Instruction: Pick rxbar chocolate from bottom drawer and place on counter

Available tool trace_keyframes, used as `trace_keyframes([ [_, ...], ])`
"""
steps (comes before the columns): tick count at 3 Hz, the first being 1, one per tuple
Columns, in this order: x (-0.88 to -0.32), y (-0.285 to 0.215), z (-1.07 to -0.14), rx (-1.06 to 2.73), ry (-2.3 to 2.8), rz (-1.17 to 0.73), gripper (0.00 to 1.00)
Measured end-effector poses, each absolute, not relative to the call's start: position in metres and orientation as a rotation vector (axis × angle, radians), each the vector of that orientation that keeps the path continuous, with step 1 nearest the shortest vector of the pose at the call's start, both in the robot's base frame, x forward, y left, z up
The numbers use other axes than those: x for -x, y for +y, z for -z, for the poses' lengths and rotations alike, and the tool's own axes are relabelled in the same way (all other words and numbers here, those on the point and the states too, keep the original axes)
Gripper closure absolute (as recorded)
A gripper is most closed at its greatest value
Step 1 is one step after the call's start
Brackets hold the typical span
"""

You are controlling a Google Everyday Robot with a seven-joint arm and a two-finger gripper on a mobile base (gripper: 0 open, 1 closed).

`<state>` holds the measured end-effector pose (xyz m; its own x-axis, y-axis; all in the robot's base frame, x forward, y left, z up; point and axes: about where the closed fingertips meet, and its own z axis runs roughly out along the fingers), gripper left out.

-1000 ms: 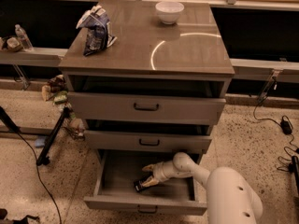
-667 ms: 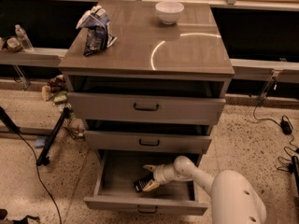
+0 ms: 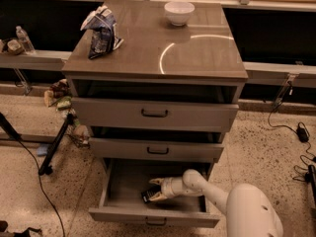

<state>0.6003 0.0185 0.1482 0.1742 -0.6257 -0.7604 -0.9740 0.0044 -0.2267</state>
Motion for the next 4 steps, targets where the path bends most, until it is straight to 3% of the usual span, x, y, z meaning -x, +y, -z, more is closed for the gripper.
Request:
trace_keyframes([
  [1, -0.600, 0.023, -0.140, 1.707, 1.525, -0.595, 0.45],
  [2, -0.600, 0.027, -0.128, 1.712, 1.529, -0.626, 0.38],
  [3, -0.597, 0.029, -0.118, 1.715, 1.540, -0.657, 0.11],
  [4, -0.594, 0.030, -0.110, 1.710, 1.554, -0.679, 0.28],
])
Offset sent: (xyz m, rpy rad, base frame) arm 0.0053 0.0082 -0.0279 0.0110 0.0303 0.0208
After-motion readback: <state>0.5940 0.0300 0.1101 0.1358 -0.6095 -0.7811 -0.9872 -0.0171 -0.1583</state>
